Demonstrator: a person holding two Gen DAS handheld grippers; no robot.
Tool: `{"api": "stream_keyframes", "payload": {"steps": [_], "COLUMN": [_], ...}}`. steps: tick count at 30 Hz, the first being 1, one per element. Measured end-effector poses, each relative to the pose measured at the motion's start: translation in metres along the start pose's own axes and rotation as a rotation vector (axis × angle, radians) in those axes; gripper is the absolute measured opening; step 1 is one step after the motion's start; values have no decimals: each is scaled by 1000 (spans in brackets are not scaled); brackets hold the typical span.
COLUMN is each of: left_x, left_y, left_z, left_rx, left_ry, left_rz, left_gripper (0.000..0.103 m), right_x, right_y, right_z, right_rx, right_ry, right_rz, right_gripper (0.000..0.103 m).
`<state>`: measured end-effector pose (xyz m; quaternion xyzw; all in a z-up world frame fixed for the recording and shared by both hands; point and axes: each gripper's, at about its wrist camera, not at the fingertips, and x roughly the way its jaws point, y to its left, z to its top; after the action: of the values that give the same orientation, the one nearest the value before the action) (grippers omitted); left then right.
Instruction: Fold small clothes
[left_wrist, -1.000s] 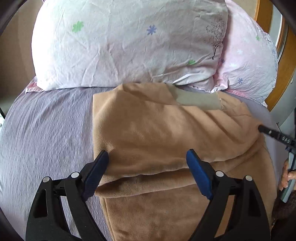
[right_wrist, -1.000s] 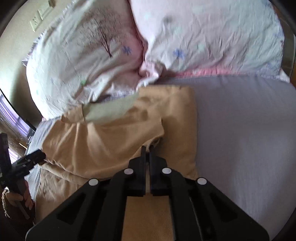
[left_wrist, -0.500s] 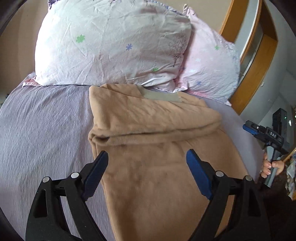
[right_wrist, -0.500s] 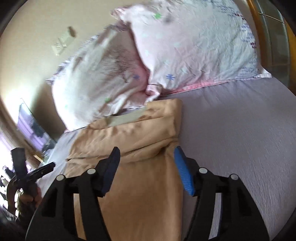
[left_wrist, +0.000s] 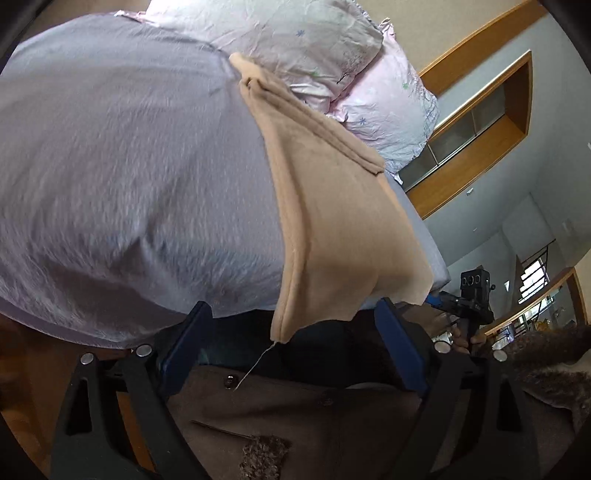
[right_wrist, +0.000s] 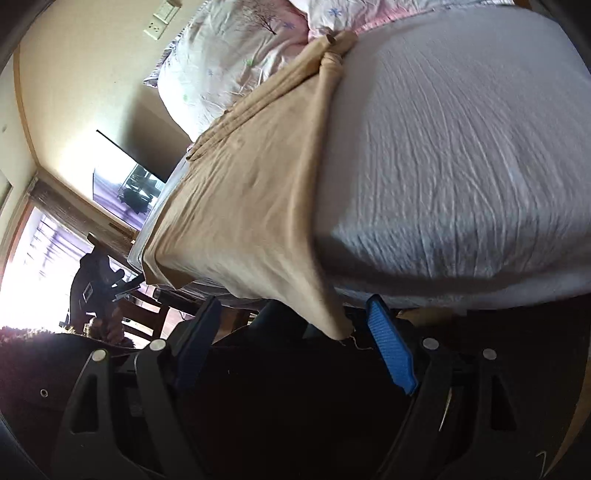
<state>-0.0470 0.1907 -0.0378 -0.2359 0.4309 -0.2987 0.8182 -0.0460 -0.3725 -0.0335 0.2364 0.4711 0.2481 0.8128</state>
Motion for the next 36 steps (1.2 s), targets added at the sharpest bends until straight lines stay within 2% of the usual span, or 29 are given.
{"api": "stream_keyframes", "payload": {"steps": [3, 5, 6, 7, 8, 9, 10, 11, 14, 17, 20, 23, 25, 29, 33, 36], "left_x": [21, 34, 39, 44, 46, 49, 48, 45, 29, 12, 14, 33, 54, 89, 109, 128], "left_y": [7, 10, 13, 15, 16, 15, 14, 12, -2, -22, -35, -25, -11, 13, 25, 36], "left_z": [0, 4, 6, 7, 5, 8, 6, 6, 13, 44, 97, 162, 203, 263, 305, 326], "left_rx": [-35, -67, -90, -119, -144, -162, -176, -188, -196, -155, -115, -168, -226, -278, -288, -307], "left_ry": [7, 7, 10, 17, 25, 34, 40, 44, 10, -61, -133, -199, -224, -229, -257, -233], "left_rz": [-37, -51, -76, -118, -165, -217, -254, -274, -336, -377, -330, -279, -248, -183, -141, -86], "left_gripper": [90, 88, 79, 65, 55, 32, 13, 11, 9, 9, 9, 9, 9, 5, 4, 4], "right_x": [16, 25, 29, 33, 32, 31, 26, 18, -10, -28, -33, -19, -1, 37, 68, 97], "right_y": [-9, -12, -12, -11, -10, -6, -1, 4, 25, 51, 70, 78, 72, 47, 34, 19], "right_z": [0, -1, -2, -3, -4, -5, -6, -5, 12, 49, 102, 161, 204, 268, 314, 342], "right_rx": [25, 40, 43, 40, 32, 14, -2, -15, -70, -158, -217, -205, -149, -43, -15, 31], "right_ry": [-1, 0, 3, 9, 12, 3, -10, -29, -119, -206, -286, -358, -396, -399, -389, -370], "right_rz": [76, 126, 157, 190, 210, 226, 246, 271, 318, 333, 319, 268, 226, 170, 117, 64], "right_gripper": [79, 64, 35, 6, 7, 6, 6, 6, 6, 6, 6, 6, 6, 6, 6, 6]}}
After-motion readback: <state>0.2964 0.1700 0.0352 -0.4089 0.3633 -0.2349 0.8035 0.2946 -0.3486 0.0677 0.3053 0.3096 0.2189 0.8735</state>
